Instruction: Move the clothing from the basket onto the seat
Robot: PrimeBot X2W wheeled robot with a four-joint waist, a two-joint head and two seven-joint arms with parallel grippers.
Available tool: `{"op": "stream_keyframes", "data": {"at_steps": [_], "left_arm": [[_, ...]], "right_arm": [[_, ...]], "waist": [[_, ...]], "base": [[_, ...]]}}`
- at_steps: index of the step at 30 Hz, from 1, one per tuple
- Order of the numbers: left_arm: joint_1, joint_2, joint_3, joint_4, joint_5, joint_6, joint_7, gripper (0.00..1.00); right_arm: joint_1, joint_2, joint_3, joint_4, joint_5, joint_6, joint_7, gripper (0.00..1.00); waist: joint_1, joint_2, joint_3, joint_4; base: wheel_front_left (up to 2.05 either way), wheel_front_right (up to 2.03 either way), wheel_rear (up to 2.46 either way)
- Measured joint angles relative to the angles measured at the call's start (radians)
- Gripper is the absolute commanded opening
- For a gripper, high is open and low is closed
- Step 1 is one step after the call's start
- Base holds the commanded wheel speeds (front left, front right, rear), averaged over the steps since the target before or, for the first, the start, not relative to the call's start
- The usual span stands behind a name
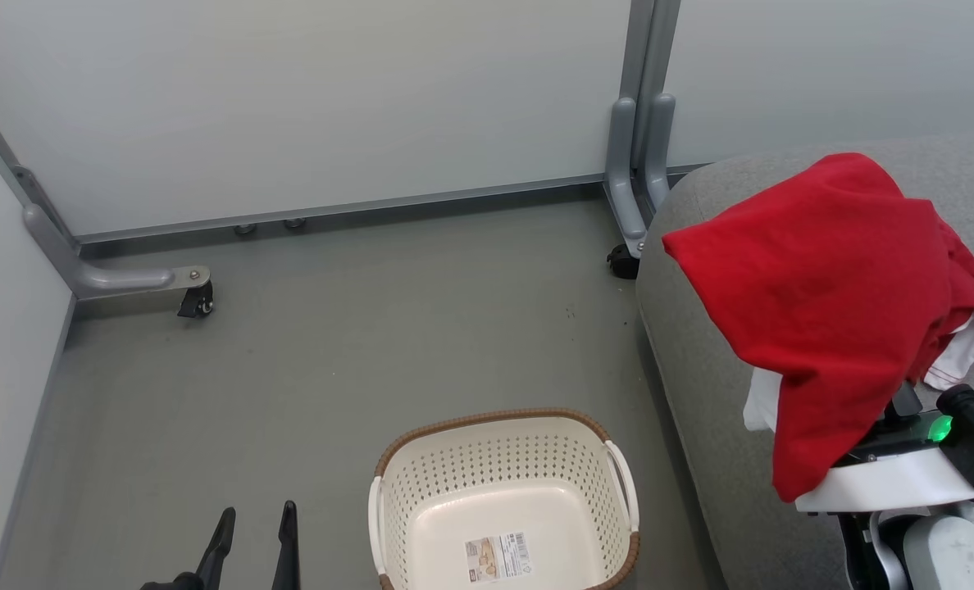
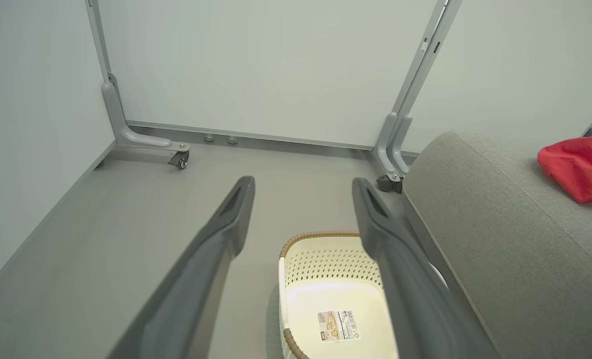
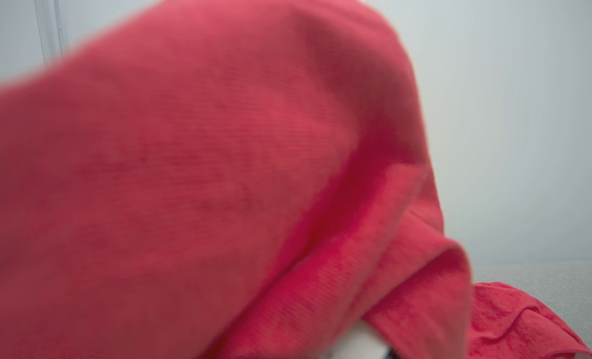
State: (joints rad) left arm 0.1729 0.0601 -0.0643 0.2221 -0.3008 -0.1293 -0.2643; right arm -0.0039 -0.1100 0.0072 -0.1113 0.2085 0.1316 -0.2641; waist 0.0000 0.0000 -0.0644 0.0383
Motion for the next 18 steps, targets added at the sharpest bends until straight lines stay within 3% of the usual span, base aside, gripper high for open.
{"op": "stream_keyframes", "data": {"at_steps": [11,18], "left_arm": [[0.0,-0.003,-0.016,0.001,0.004,0.0,0.0,1.0],[0.0,-0.004,-0.017,-0.008,-0.003,0.0,0.0,1.0]], "right_arm": [[0.0,0.0,0.01,0.006,0.0,0.0,0.0,0.0],[-0.013,-0.006,0.017,0.001,-0.002,0.0,0.0,0.0]], "waist": [[0.0,0.0,-0.002,-0.01],[0.0,0.0,0.003,-0.051]], "base": [[0.0,0.0,0.0],[0.0,0.0,0.0]]}}
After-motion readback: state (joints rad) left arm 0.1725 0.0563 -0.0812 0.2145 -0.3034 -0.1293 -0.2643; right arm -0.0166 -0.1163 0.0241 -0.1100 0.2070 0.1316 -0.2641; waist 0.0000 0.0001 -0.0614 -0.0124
